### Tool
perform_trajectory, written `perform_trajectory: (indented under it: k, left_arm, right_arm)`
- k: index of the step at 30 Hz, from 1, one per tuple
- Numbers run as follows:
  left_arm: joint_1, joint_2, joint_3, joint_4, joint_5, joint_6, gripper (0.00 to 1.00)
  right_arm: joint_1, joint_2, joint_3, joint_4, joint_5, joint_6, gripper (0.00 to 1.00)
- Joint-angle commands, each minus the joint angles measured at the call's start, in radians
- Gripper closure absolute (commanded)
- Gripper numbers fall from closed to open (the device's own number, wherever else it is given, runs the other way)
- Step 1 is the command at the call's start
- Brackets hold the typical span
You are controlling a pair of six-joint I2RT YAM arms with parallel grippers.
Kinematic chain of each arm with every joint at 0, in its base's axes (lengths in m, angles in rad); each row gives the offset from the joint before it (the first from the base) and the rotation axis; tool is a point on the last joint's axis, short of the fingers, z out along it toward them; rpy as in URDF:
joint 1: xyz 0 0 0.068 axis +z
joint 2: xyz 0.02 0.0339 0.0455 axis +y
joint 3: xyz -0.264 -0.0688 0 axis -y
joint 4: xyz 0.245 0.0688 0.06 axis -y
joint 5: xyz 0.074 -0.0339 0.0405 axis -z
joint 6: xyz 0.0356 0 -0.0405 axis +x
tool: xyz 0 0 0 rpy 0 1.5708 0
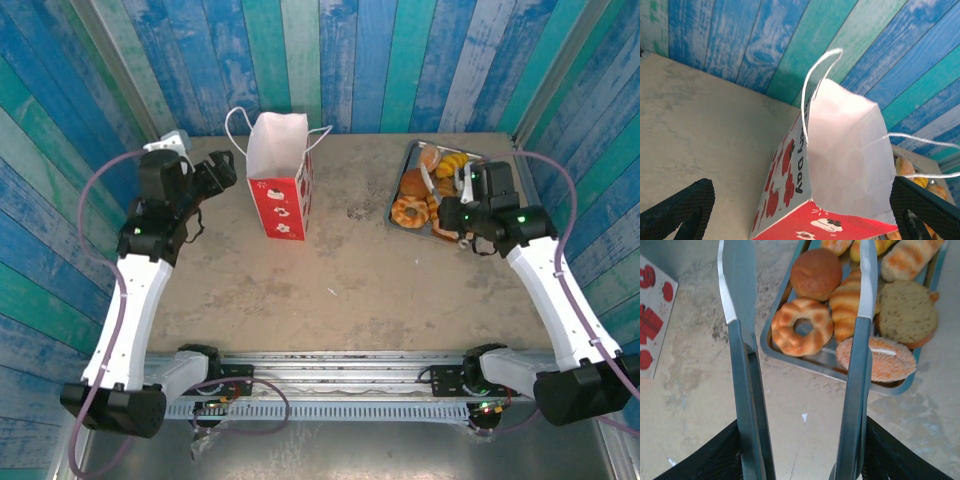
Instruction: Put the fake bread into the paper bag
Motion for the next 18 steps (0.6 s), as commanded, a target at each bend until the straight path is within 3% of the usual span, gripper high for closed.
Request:
perform_trajectory:
  k: [1,7,18]
  left_arm:
    - [-0.004,0.056,0.020,-0.060,0.066,0.032,0.06]
    - [-0.004,0.170,0.012,0.018,0.138,0.008,0.01]
    - [-0.004,0.321,0.049,0.086,0.182,-0.029,0.32]
  right_arm:
    - [-0.023,0.021,0.036,-0.013,-0.033,-0.031,0.43]
    - [-0.022,0.064,0.037,-0.004,-0.083,-0.026,0.44]
    - [-0.023,0.060,0.006,-0.004,-0.076,-0.044,0.44]
